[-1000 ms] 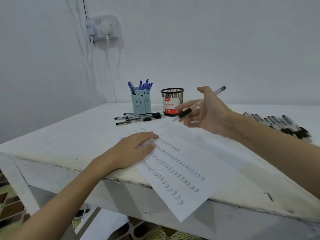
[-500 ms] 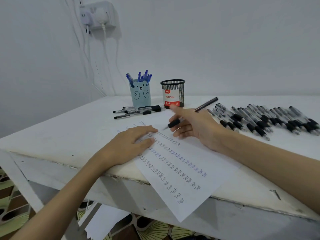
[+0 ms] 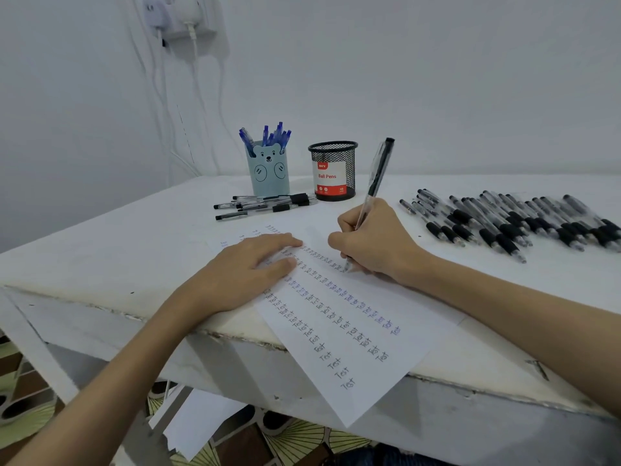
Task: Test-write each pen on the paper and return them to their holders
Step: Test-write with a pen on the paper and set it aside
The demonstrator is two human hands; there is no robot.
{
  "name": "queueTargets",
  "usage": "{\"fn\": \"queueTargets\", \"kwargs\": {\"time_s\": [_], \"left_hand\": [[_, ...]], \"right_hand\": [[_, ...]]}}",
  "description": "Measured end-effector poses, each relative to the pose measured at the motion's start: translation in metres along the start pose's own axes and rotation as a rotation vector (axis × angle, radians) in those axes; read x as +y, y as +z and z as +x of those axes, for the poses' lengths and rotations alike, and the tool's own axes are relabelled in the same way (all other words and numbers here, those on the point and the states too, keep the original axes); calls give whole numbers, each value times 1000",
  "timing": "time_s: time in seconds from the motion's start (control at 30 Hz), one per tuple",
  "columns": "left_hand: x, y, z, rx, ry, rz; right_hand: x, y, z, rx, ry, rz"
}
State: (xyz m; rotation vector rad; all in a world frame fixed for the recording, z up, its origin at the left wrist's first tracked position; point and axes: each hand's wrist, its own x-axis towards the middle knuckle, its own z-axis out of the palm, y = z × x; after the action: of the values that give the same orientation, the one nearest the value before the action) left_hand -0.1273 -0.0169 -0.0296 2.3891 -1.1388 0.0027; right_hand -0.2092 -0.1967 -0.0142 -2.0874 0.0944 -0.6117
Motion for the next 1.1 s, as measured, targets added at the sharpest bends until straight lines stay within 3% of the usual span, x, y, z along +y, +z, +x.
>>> {"fn": "queueTargets", "kwargs": {"time_s": [0.23,1.1], "left_hand": [[-1,0,1,0,4,-3],[0,0,1,2,4,-16]], "right_hand": [[-1,-1,-1,-61,-33,-58],[-2,0,0,-3,-35,-84]]}}
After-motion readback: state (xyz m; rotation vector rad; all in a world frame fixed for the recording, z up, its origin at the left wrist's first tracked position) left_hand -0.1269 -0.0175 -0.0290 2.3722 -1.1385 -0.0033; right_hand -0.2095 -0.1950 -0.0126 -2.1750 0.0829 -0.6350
